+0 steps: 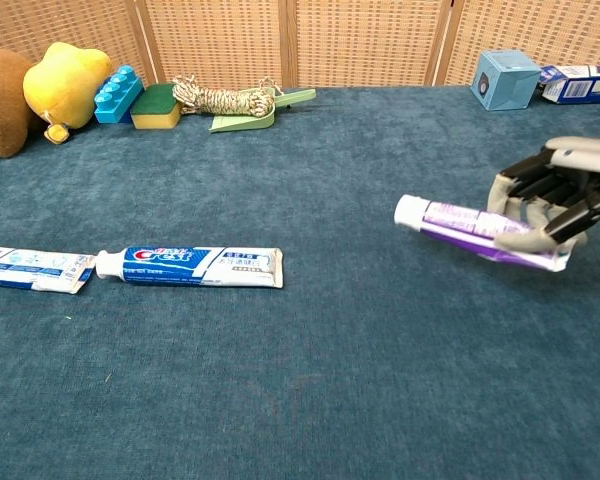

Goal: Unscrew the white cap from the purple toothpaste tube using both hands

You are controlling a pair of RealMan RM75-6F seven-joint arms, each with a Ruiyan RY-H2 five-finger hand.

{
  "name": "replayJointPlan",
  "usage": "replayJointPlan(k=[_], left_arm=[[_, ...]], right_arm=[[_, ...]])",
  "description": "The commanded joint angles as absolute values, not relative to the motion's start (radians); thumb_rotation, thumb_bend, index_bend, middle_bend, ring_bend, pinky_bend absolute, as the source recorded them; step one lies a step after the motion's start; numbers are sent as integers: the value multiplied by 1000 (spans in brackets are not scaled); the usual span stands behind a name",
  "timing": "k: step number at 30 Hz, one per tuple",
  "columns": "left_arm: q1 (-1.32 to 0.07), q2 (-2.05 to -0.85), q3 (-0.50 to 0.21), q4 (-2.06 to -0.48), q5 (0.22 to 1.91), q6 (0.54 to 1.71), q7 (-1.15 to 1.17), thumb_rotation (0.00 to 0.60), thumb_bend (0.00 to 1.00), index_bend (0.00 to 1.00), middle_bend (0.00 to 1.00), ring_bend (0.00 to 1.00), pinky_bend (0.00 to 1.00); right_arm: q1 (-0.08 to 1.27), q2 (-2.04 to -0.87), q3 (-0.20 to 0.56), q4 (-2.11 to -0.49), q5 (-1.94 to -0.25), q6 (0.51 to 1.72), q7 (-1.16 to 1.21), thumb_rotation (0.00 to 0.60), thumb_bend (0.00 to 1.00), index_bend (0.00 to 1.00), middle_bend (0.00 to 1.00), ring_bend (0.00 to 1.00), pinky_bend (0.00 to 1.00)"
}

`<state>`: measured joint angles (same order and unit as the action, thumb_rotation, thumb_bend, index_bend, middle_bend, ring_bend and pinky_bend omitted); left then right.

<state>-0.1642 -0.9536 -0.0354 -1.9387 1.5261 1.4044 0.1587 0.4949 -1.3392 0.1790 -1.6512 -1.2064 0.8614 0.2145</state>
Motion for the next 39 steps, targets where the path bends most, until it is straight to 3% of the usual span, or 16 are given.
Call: replayJointPlan(k=[1, 18, 39], left_arm=[[-180, -957, -43, -1947, 1520, 1385, 166, 600, 342, 235, 90, 64, 117], [-306, -1012, -75, -1956, 1544, 1253, 232, 600, 342, 257, 141, 121, 171], [-485, -1185, -92, -1881, 1626, 1107, 273, 600, 326, 240, 94, 47, 144]], right_arm=[[478, -1271, 186, -1666, -1282, 820, 390, 600, 581, 870, 682, 672, 774], [467, -1161, 122, -1683, -1513, 855, 874, 600, 586, 870, 685, 685, 783], [529, -1163, 73, -1769, -1544, 861, 979, 600, 588, 868, 684, 690, 789]])
